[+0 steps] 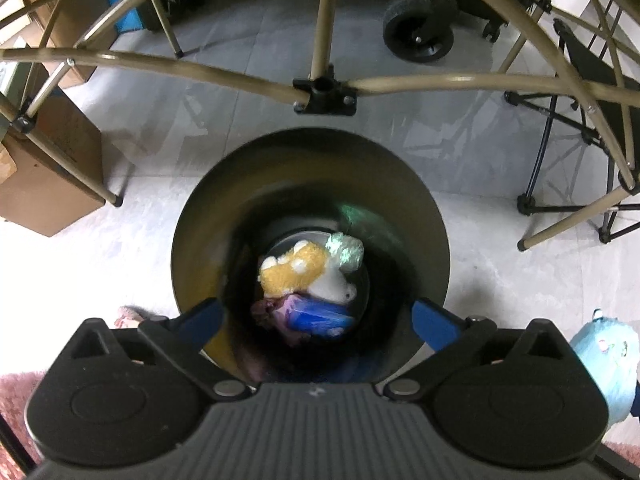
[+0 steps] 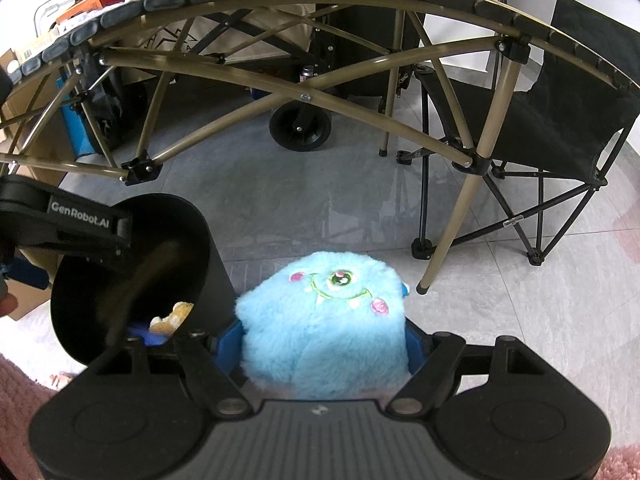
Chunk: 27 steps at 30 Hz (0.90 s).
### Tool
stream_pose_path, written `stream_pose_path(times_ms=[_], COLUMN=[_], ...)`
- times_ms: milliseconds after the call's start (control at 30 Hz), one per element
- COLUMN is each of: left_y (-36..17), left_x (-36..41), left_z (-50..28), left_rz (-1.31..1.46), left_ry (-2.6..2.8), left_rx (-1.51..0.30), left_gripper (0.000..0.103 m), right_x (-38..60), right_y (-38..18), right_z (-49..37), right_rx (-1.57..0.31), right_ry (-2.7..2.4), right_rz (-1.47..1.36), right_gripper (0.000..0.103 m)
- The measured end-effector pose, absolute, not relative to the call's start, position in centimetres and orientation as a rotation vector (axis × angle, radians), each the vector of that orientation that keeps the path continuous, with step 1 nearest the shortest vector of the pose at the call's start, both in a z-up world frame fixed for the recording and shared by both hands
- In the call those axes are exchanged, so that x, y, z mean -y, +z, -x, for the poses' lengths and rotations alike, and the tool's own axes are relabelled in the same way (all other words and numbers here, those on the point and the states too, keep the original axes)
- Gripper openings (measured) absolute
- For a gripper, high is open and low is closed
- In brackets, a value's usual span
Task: Collect trash
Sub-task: 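Open the left tool to drop the tissue pack into the bin, then move the right tool over the bin and release the blue plush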
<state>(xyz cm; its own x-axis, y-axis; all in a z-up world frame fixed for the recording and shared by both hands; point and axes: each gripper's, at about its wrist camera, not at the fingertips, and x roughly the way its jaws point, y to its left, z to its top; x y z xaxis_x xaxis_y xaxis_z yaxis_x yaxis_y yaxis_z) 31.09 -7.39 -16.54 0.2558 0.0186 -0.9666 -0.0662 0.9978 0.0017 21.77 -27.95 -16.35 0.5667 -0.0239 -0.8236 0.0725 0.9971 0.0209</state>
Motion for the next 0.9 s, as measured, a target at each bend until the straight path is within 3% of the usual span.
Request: stream_pose_path(times_ms=[900], left_y=[-16.1], left_x=[4.3], left_z=[-30.3], left_rz=[0.013], left_ry=[0.102], left_rx=[-1.304], left_gripper=[0.103], right_x=[27.4], right_y=[-16.1], right_z=[-21.5], right_rx=[-0.969], right_ry=[-0.035], right_rz=[-0.044], right_gripper=[0.076])
